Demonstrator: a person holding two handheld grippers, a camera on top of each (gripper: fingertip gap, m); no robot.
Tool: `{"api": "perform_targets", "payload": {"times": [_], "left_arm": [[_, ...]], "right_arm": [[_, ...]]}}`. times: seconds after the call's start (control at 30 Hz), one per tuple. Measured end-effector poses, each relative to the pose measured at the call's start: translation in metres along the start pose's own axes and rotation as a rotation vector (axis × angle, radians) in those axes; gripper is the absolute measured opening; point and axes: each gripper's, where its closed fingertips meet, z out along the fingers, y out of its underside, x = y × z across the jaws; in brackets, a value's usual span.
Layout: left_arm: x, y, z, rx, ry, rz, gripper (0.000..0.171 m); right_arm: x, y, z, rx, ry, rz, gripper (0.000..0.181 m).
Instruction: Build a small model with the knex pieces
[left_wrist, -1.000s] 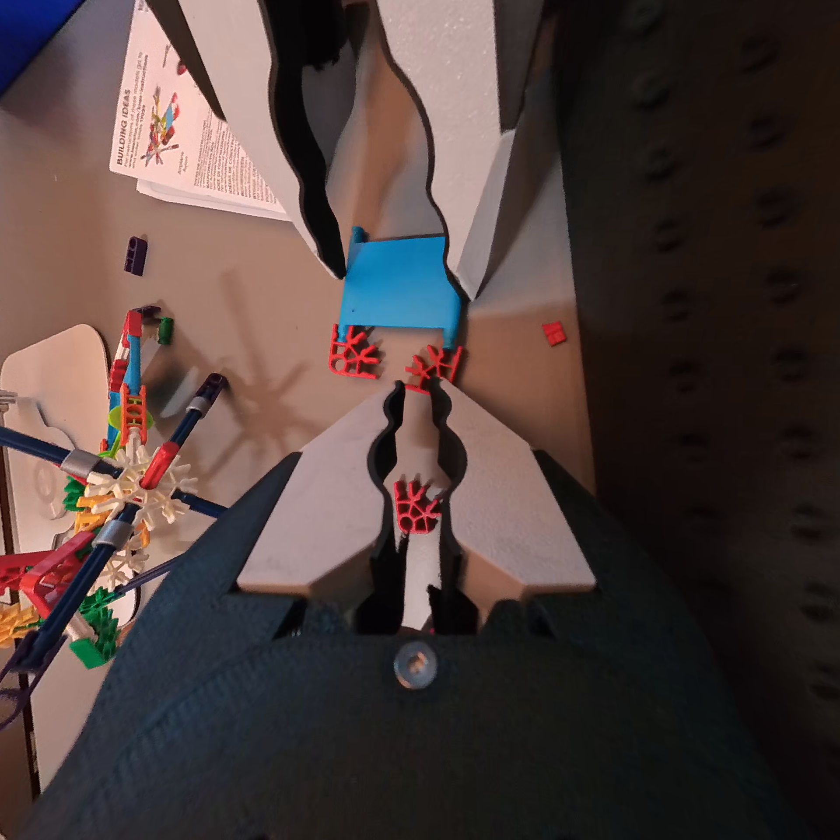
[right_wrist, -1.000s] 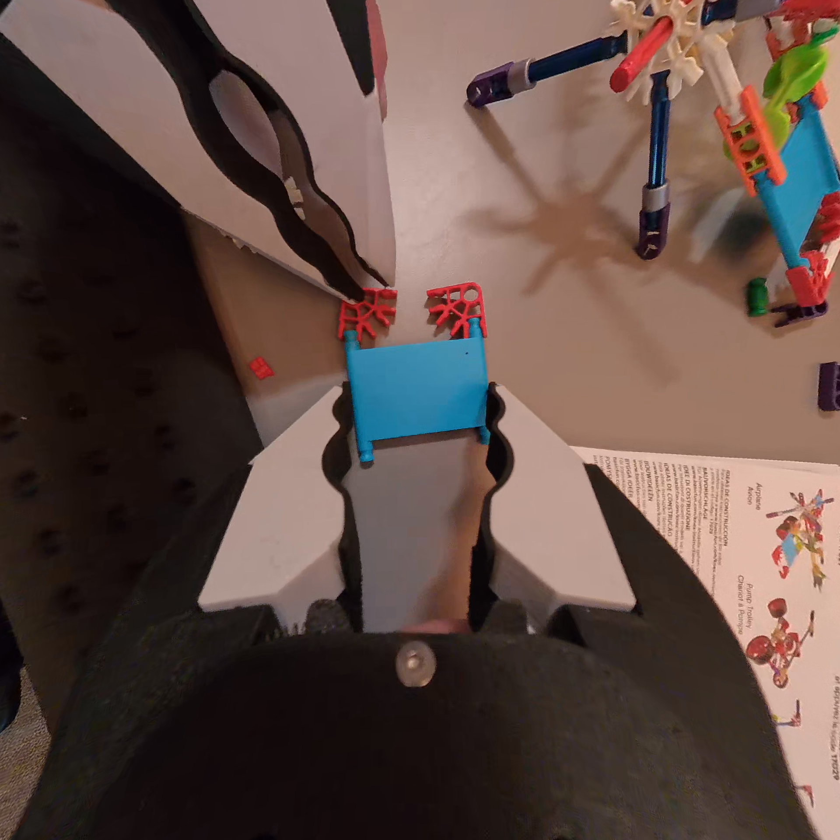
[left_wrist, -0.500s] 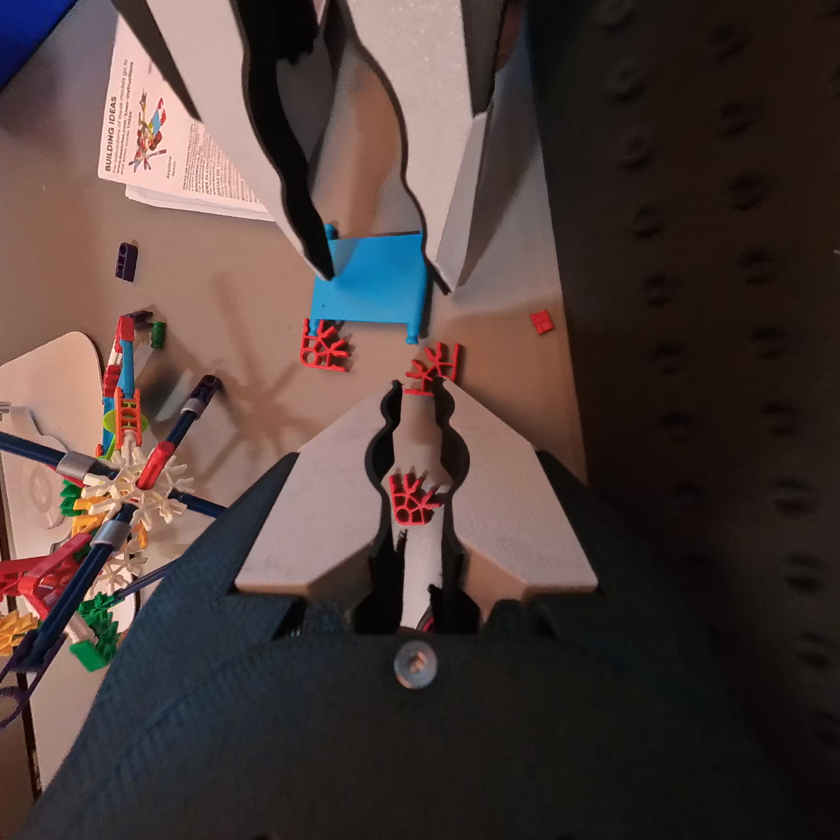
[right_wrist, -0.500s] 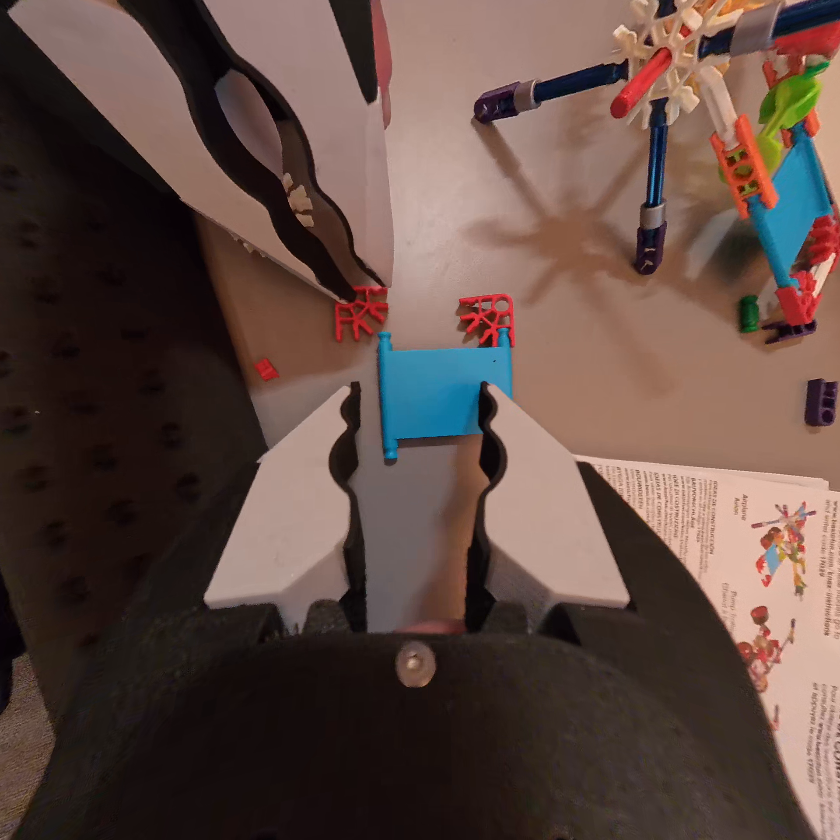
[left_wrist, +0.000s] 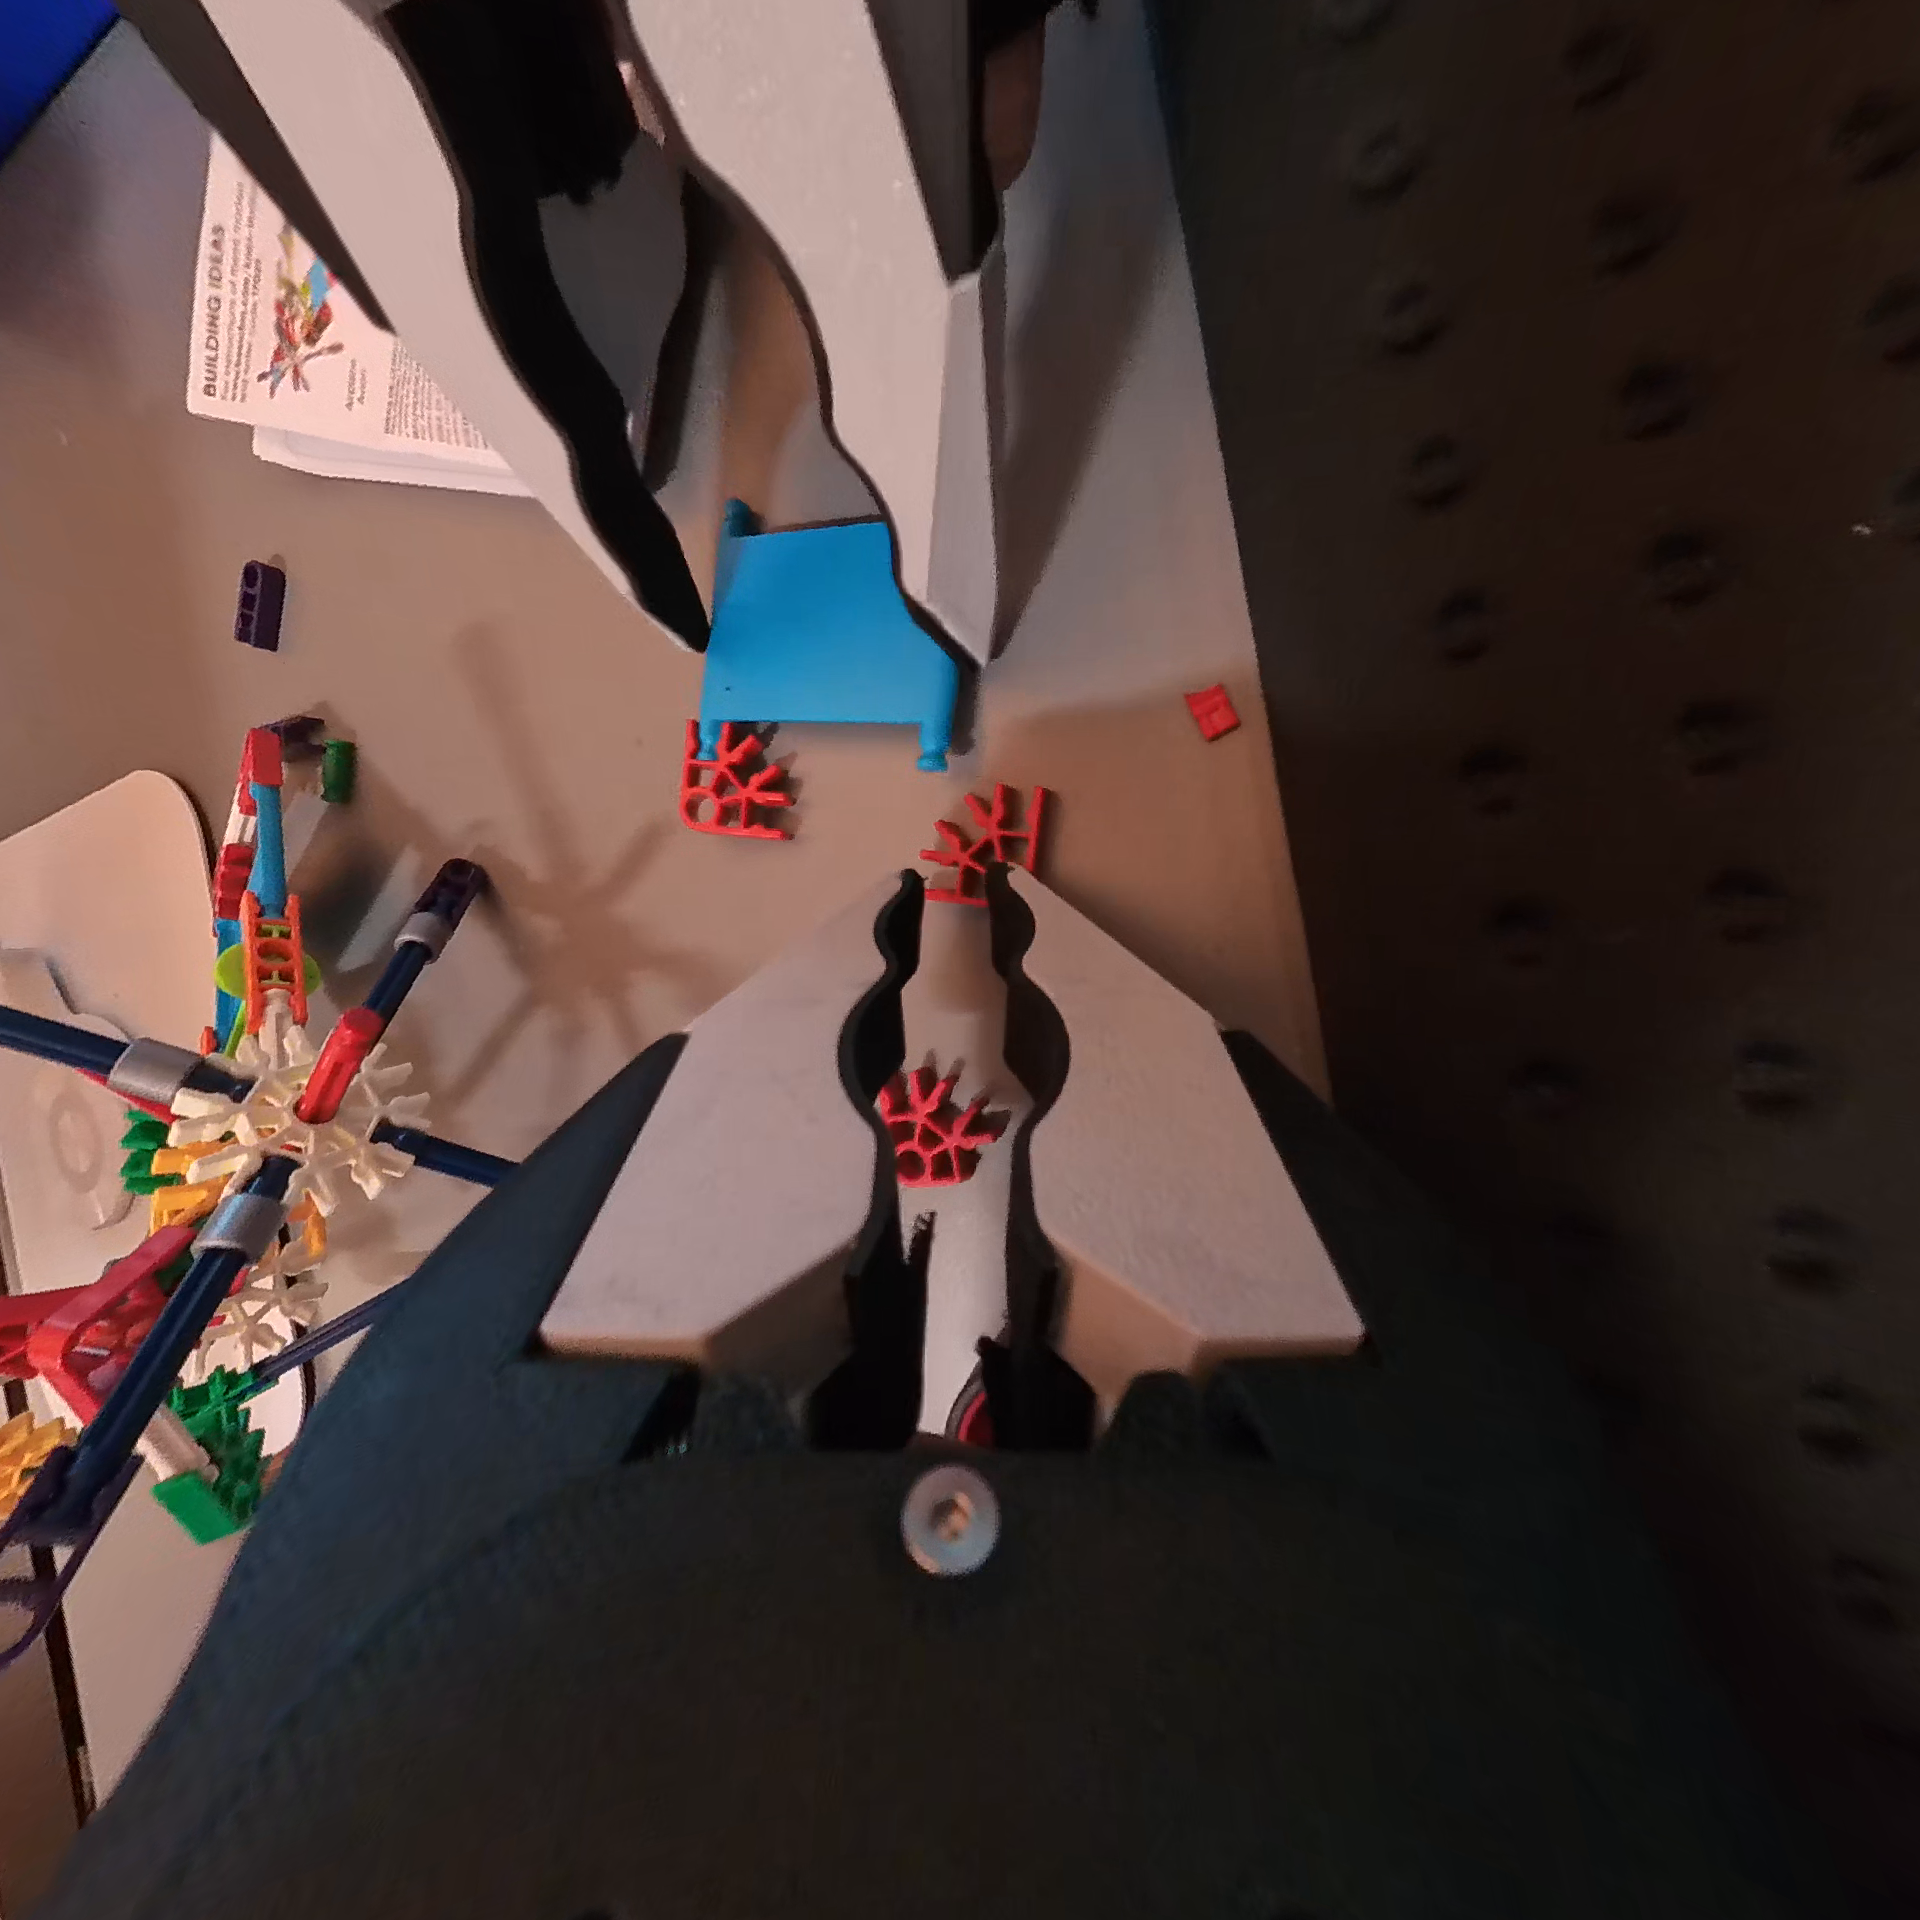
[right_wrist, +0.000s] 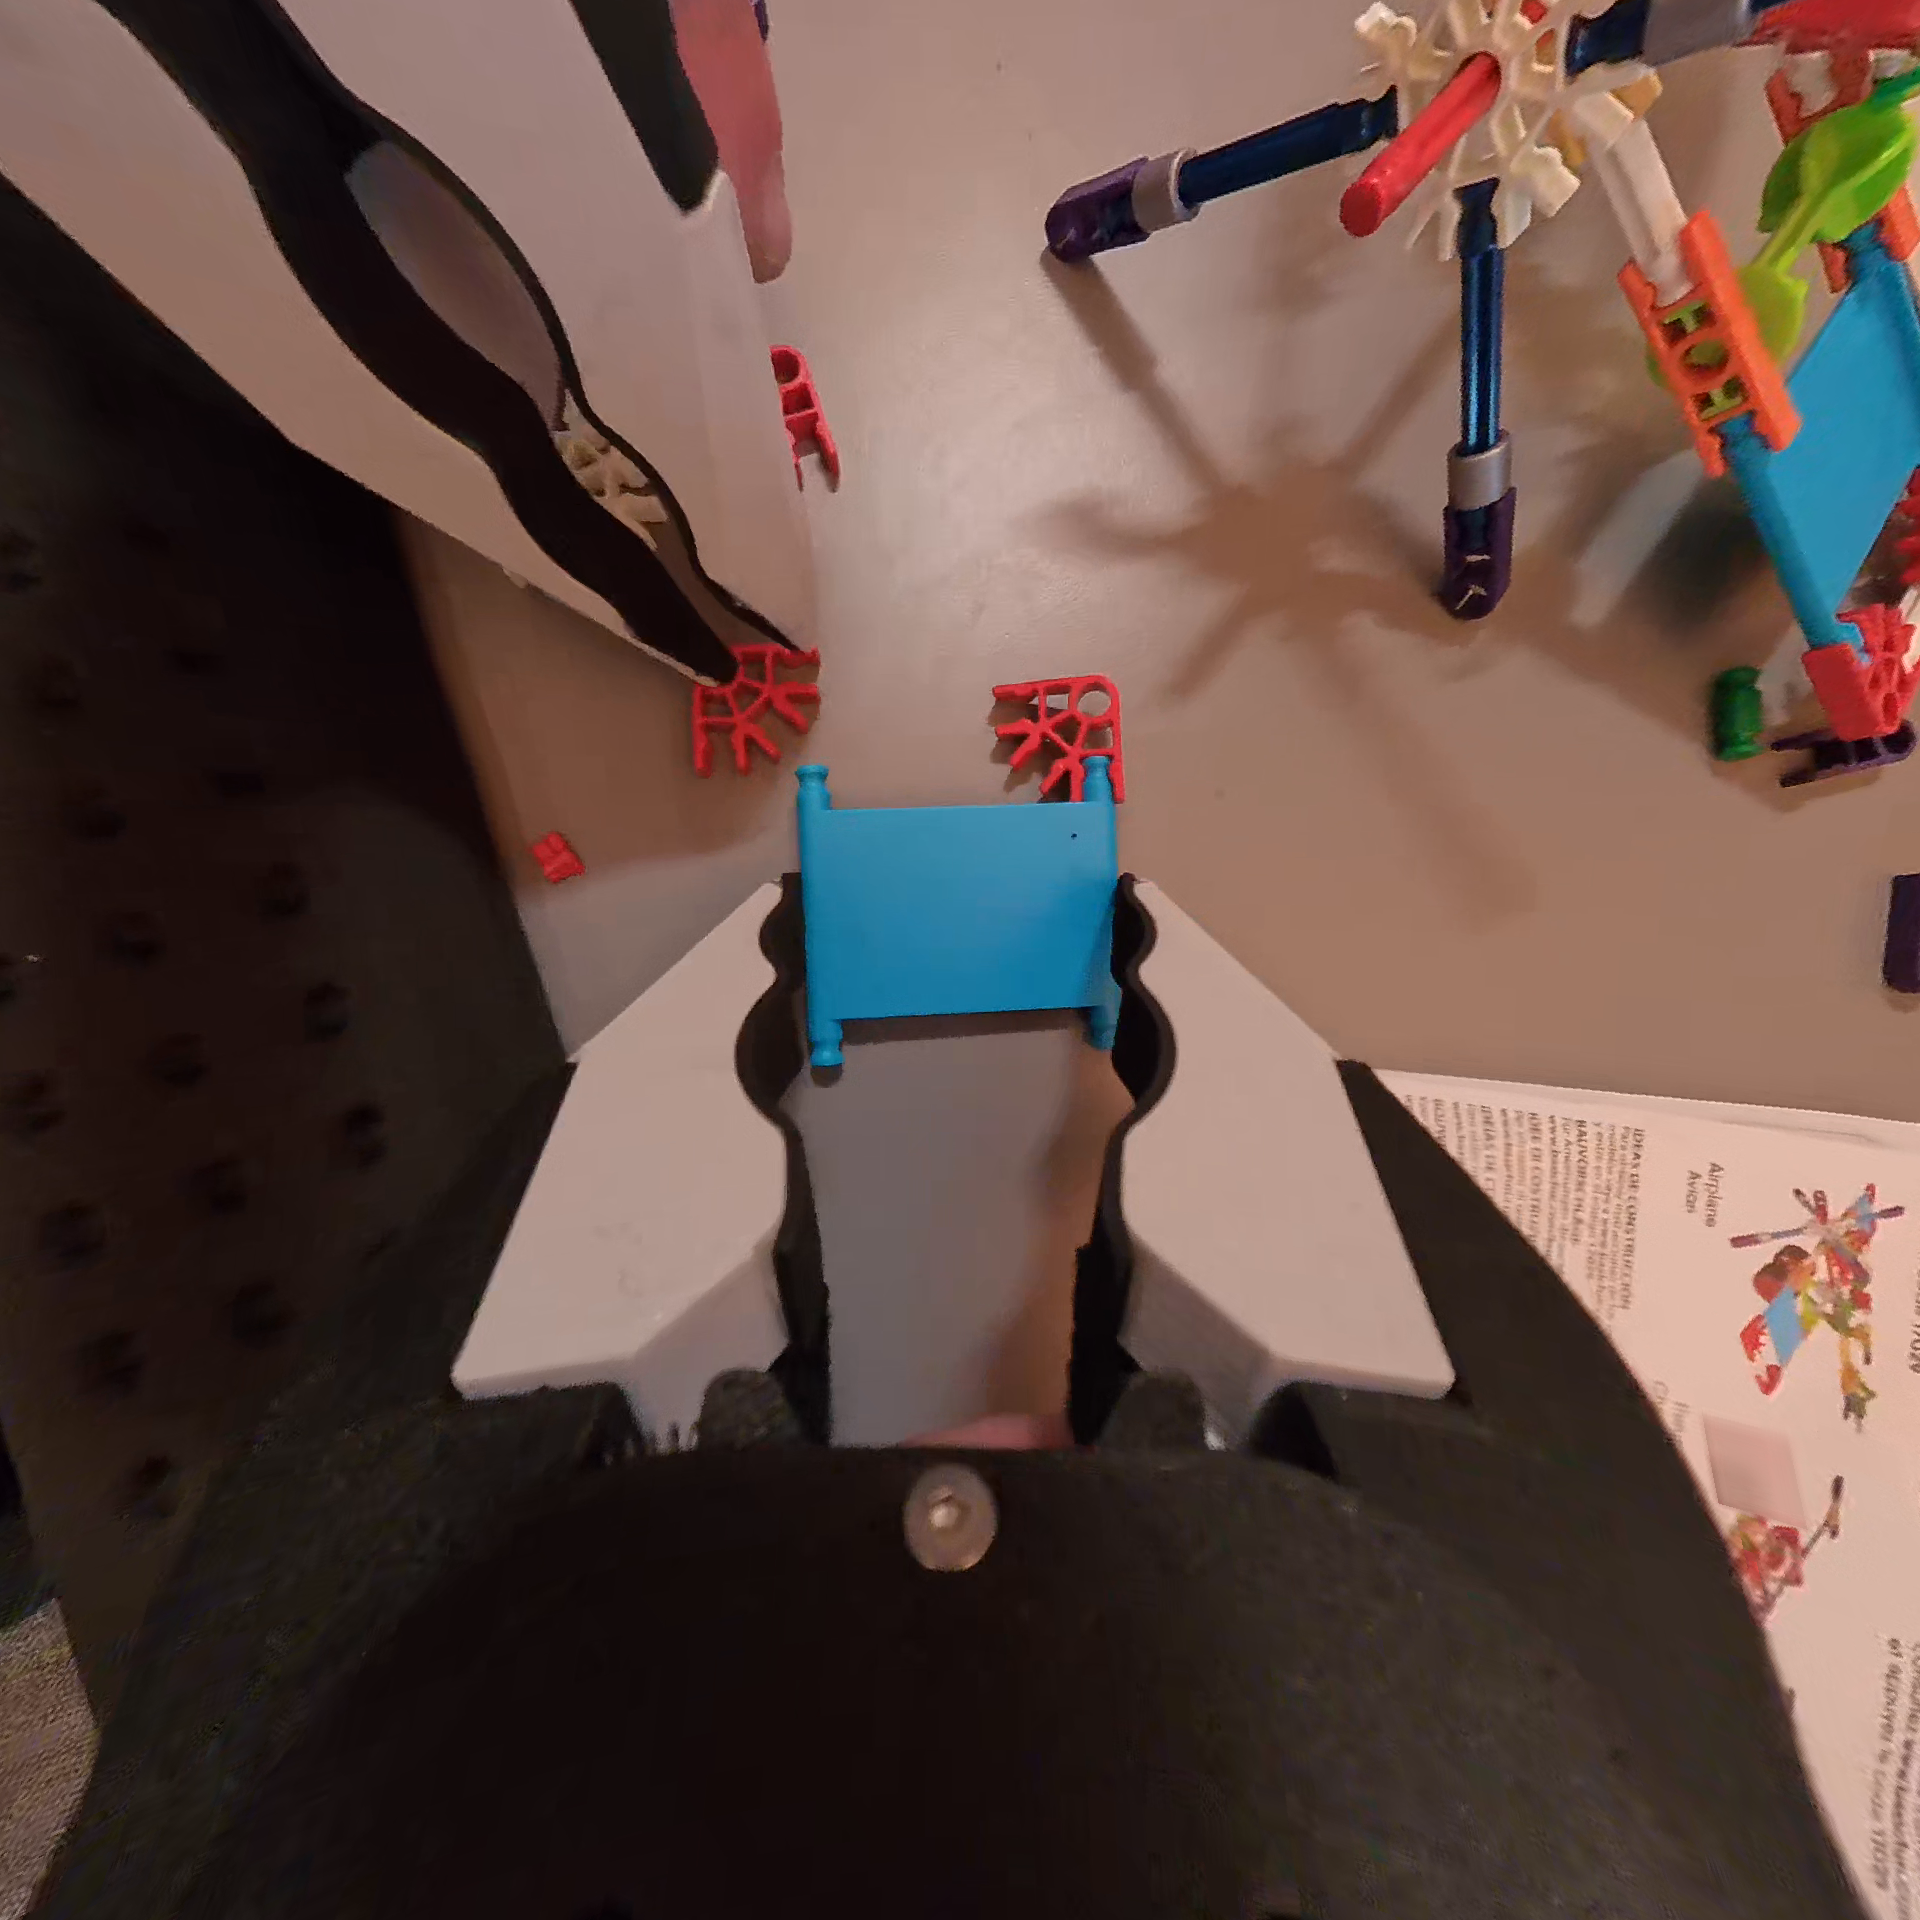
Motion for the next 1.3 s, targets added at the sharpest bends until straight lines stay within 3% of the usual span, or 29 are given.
{"api": "perform_targets", "payload": {"times": [0.87,1.3], "left_arm": [[0.001,-0.004,0.004,-0.003,-0.013,0.001,0.002],[0.000,-0.014,0.000,0.044,-0.017,-0.003,0.011]], "right_arm": [[-0.013,-0.003,0.003,-0.053,0.017,-0.027,0.058],[-0.012,-0.004,-0.002,-0.013,0.021,-0.026,0.063]]}}
